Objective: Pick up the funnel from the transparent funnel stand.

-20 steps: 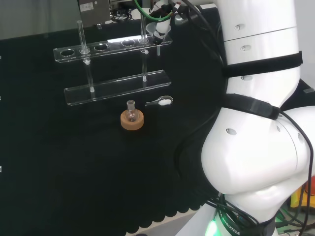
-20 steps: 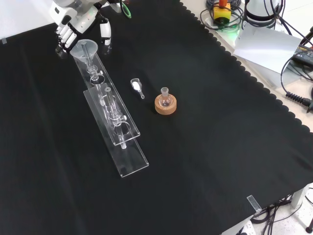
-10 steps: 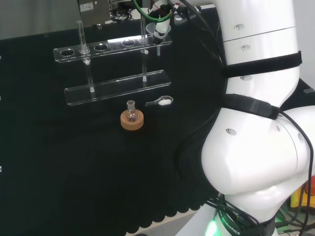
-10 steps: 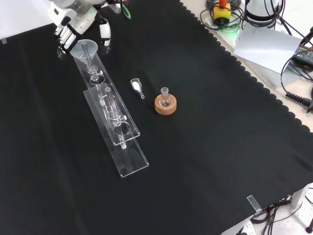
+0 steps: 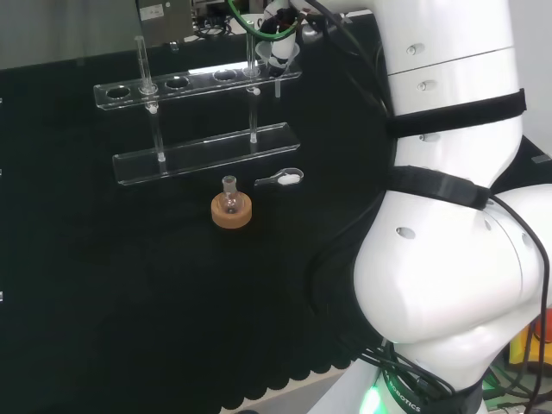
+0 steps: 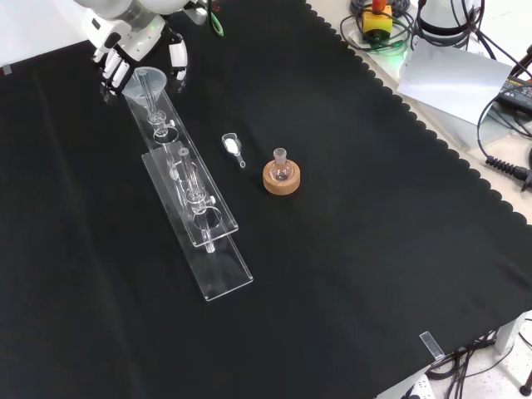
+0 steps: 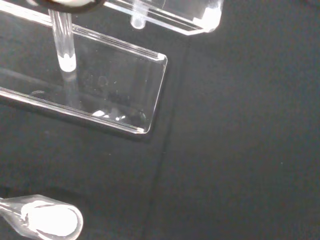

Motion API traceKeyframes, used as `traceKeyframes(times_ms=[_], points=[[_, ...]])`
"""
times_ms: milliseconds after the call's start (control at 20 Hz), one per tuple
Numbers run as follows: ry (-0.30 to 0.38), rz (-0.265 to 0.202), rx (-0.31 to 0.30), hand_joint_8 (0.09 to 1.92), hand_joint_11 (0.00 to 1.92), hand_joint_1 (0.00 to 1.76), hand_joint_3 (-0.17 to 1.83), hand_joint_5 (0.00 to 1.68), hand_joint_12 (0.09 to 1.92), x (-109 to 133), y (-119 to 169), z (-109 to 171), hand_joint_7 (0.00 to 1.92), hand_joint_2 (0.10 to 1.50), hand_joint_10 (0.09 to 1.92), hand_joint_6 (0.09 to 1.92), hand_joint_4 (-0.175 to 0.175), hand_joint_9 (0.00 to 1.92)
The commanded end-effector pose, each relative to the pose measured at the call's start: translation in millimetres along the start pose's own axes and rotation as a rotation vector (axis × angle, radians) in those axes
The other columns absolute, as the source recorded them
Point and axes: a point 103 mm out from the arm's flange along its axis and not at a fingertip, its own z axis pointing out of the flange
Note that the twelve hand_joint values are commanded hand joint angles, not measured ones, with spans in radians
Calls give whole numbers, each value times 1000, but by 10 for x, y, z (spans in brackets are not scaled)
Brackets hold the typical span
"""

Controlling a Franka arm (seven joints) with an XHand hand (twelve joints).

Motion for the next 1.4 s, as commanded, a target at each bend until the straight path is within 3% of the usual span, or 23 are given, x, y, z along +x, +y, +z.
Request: traceKeyframes(times_ms=[50, 450, 850, 1400], points=[[-51, 14, -9, 619, 155, 775, 491, 351, 1381, 34, 1, -11, 208, 737, 627, 87, 13, 600], [-108, 53, -93, 661, 254, 848, 521, 587, 1343, 16, -99, -139, 458, 759, 614, 102, 11, 853], [-138, 95, -108, 657, 286, 885, 527, 654, 1327, -79, -352, -408, 477, 764, 612, 144, 14, 890], [-132, 164, -141, 646, 307, 902, 531, 639, 1317, -147, -1135, -600, 449, 757, 612, 161, 10, 915]])
